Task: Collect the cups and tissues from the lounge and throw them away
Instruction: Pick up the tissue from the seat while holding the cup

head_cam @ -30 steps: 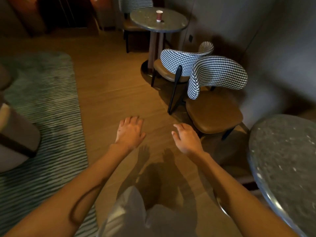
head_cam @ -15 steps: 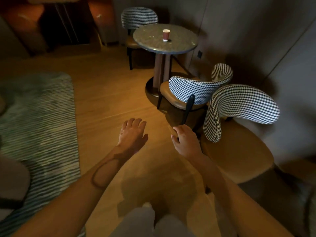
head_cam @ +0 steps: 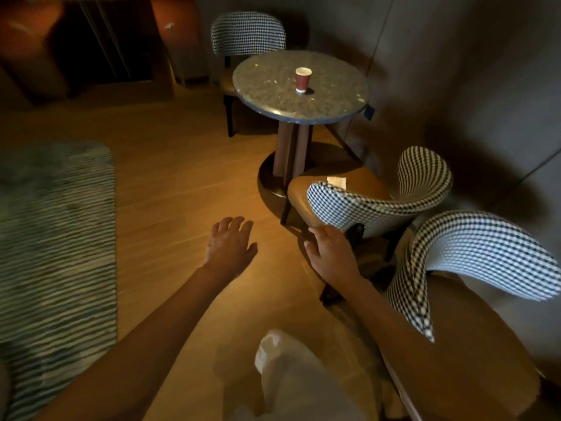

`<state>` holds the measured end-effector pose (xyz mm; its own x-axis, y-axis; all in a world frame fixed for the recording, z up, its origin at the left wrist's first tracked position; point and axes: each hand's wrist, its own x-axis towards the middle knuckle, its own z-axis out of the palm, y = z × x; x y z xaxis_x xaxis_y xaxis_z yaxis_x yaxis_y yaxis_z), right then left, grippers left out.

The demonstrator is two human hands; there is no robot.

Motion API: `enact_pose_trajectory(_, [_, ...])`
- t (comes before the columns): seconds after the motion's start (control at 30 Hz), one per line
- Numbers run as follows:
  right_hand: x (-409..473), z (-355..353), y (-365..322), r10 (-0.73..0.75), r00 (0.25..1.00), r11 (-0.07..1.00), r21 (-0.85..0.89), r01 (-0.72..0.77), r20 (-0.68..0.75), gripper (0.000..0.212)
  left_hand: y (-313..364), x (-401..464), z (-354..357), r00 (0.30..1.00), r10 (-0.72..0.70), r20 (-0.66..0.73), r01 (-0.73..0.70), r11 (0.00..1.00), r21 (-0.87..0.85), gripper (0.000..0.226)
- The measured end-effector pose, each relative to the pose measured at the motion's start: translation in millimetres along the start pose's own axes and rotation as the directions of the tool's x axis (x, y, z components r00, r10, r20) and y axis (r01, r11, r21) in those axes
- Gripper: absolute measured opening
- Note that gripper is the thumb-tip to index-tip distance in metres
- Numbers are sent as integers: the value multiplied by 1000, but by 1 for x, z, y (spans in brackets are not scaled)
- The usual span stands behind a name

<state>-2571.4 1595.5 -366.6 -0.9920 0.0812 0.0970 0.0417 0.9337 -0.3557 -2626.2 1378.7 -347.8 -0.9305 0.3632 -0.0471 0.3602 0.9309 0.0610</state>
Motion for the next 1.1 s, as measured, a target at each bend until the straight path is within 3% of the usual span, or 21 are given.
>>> enact_pose_trajectory(0.37, [223, 13, 16, -76, 982, 997, -18, 80, 171, 44, -63, 186, 1, 990, -124, 74, 127, 991, -39, 52])
enact_pose_trajectory(0.67, [411, 61, -10, 17, 975, 998, -70, -1, 221, 48, -157, 369, 2, 997, -62, 48, 66, 993, -100, 51])
enact_pose_trajectory(0.8, [489, 70, -21, 28, 986, 996, -93, -13, 162, 49, -188, 445, -16, 999, 36, 2, -36, 997, -72, 49])
enact_pose_trajectory(1.1, [644, 76, 19, 137, 987, 991, -11, -137, 81, 49, -208, 612, -19, 993, 109, -34, -112, 990, -89, 45])
